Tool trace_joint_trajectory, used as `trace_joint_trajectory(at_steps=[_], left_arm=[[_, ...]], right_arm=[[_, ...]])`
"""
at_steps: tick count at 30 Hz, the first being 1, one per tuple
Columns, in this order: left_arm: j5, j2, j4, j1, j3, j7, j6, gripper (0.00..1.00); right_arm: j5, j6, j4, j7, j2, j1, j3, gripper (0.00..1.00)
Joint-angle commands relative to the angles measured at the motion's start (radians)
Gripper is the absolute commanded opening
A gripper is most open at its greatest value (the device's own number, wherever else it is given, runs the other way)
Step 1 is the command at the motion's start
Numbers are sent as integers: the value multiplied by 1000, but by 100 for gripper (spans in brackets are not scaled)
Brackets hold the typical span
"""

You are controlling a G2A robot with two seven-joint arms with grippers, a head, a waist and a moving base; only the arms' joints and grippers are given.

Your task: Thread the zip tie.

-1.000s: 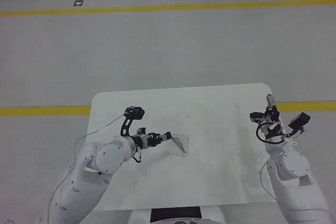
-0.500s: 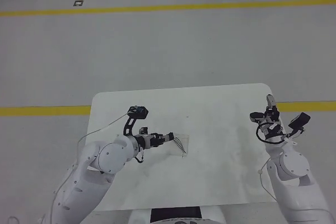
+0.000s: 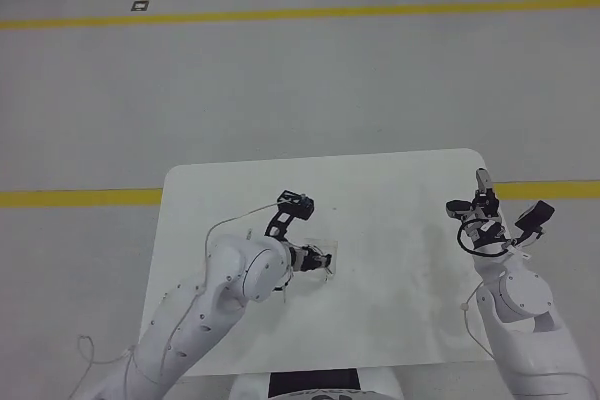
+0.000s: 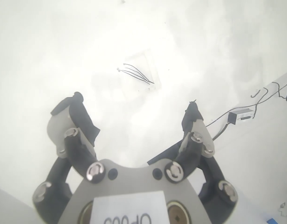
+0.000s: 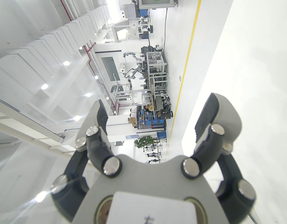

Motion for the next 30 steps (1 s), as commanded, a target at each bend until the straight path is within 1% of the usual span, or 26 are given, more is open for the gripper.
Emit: trace_joint_trajectory(at_steps=[1, 13, 14, 15, 17, 18, 19, 21, 22, 24, 25, 27, 28, 29, 30], left_arm=[[38, -25, 6, 14, -8, -11, 0, 100], [38, -25, 6, 14, -8, -11, 0, 100], [50, -25, 15, 16, 0, -10, -1, 100], [73, -27, 28, 15, 20, -2, 0, 100], [127, -36, 60, -5, 53, -2, 0, 100], [157, -45, 77, -18, 70, -14, 0, 100], [158, -55, 87, -26, 81, -25, 0, 100], [180, -75, 124, -46, 88, -48, 0, 100], [190, -91, 145, -57, 96, -54, 0, 100], [197, -117, 183, -67, 93, -54, 0, 100], [212, -136, 206, -69, 88, -54, 0, 100], [207, -166, 226, -60, 68, -54, 0, 100], [209, -180, 237, -54, 54, -54, 0, 100], [216, -200, 245, -42, 34, -54, 0, 100], [224, -215, 249, -32, 25, -54, 0, 100]], right_arm=[[0, 0, 0, 0, 0, 0, 0, 100], [0, 0, 0, 0, 0, 0, 0, 100], [0, 0, 0, 0, 0, 0, 0, 100], [0, 0, 0, 0, 0, 0, 0, 100], [0, 0, 0, 0, 0, 0, 0, 100], [0, 0, 0, 0, 0, 0, 0, 100], [0, 0, 0, 0, 0, 0, 0, 100], [0, 0, 0, 0, 0, 0, 0, 100], [0, 0, 0, 0, 0, 0, 0, 100], [0, 0, 0, 0, 0, 0, 0, 100], [0, 0, 0, 0, 0, 0, 0, 100], [0, 0, 0, 0, 0, 0, 0, 100], [0, 0, 0, 0, 0, 0, 0, 100], [0, 0, 0, 0, 0, 0, 0, 100], [0, 0, 0, 0, 0, 0, 0, 100]])
